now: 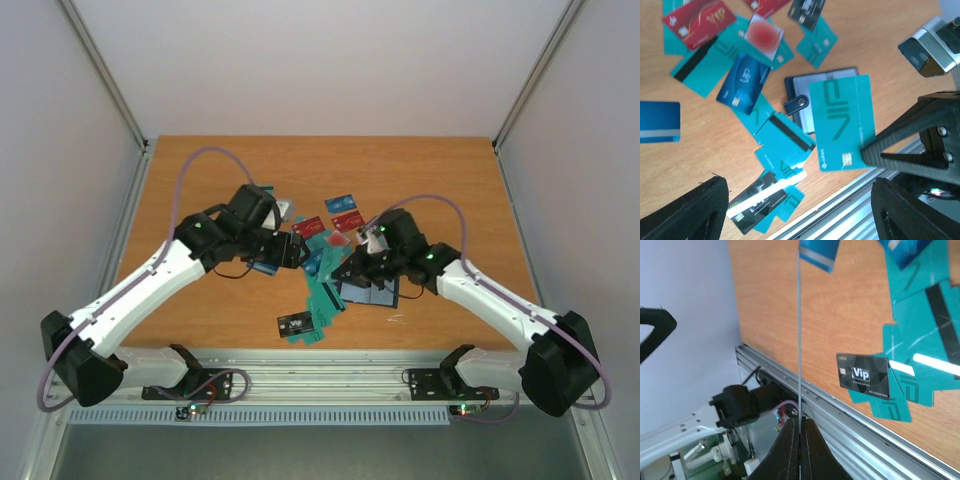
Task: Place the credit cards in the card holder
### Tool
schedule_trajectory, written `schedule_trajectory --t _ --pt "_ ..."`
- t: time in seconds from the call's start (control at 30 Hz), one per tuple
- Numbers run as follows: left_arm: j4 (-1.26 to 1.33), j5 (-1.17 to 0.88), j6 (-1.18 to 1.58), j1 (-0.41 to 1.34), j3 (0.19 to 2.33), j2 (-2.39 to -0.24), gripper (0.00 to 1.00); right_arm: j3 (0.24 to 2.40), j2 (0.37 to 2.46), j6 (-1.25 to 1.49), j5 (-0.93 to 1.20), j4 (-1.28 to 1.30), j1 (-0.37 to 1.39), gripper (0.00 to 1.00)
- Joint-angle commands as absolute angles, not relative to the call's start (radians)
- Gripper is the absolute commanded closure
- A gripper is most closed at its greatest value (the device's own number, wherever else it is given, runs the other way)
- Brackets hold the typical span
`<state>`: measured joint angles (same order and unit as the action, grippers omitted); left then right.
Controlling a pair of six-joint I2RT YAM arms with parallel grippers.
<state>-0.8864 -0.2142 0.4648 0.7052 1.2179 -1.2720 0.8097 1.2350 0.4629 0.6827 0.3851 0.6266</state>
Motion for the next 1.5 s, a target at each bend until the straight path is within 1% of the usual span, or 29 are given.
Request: schedule_trajectory --t 0.0,0.2,0.3,0.43,0.67,0.73,0.93,1.13,1.37,1.43,1.47 --pt "-0.926 -0.306 0.448 0.654 1.311 -1.247 0.22 0.893 1.161 0.353 0.755 0.574 0.506 0.99" --pt "-0.727 -0.593 0.541 0.579 1.351 -1.261 0.25 0.999 1.119 0.301 0.912 0.639 0.327 0.99" --pt "-0.568 -0.712 0.647 0.552 1.335 -1.290 0.27 1.062 1.127 0.298 0.966 0.659 0.280 0.99" --pt "-0.294 -0.860 0.808 0.531 1.312 -1.333 0.31 1.117 1.133 0.342 1.060 0.599 0.250 0.99" --pt "-0.017 -0.979 1.008 0.521 1.275 -1.392 0.42 1.175 1.134 0.329 1.151 0.565 0.242 0.99" --pt "-0.011 -0.982 1.025 0.522 1.272 -1.399 0.42 1.173 1.130 0.327 1.164 0.551 0.242 0.99" --pt "0.053 -1.010 1.057 0.522 1.257 -1.428 0.50 1.172 1.132 0.345 1.220 0.493 0.242 0.99" --pt "0.067 -1.049 1.066 0.523 1.250 -1.439 0.65 1.166 1.138 0.367 1.242 0.436 0.242 0.99" --pt "0.139 -1.094 1.109 0.545 1.254 -1.471 0.81 1.150 1.147 0.383 1.259 0.395 0.242 0.99" --pt "0.145 -1.095 1.113 0.552 1.258 -1.478 0.90 1.144 1.150 0.390 1.262 0.383 0.242 0.99" --pt "0.144 -1.094 1.114 0.553 1.259 -1.481 0.97 1.140 1.150 0.392 1.261 0.380 0.242 0.99"
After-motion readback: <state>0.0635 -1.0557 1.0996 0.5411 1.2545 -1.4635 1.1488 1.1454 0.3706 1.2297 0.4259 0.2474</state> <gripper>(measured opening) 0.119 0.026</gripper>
